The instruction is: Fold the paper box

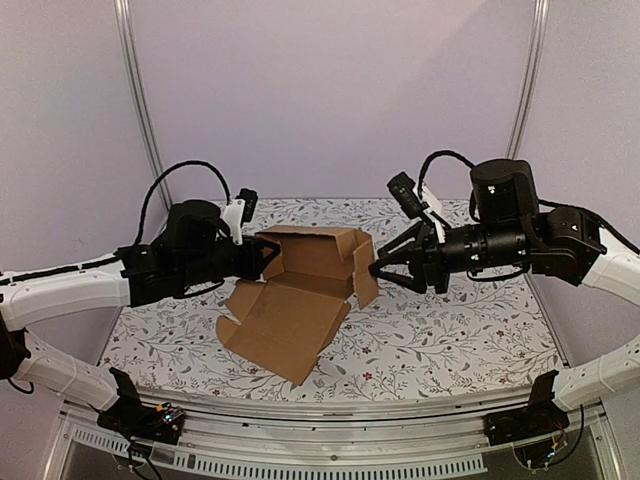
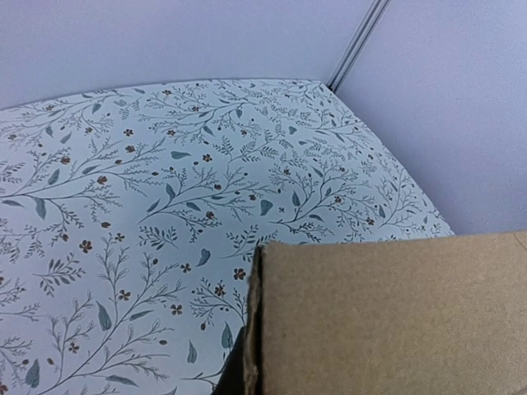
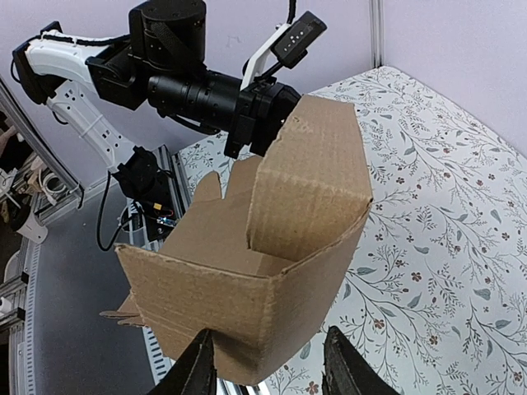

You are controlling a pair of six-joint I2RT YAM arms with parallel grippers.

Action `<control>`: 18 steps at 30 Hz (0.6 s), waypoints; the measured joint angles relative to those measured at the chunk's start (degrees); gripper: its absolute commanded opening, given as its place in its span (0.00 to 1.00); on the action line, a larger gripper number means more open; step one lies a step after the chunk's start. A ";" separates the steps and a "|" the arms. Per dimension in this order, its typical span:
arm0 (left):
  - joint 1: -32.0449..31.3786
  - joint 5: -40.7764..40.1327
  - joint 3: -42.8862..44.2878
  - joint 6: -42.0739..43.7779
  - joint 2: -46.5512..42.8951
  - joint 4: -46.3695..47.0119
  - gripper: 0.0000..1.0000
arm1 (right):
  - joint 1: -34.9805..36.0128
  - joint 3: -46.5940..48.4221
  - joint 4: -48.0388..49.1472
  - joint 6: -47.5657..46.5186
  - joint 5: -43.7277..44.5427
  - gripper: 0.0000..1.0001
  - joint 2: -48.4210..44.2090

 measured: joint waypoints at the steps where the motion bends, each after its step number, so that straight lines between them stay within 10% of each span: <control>1: 0.00 0.07 -0.02 0.07 0.00 0.02 0.00 | 0.00 0.00 0.61 0.22 -0.13 0.44 0.33; 18: 0.04 -0.83 -0.59 0.24 -0.70 0.13 0.00 | 0.09 0.50 6.14 4.70 -0.72 0.48 5.40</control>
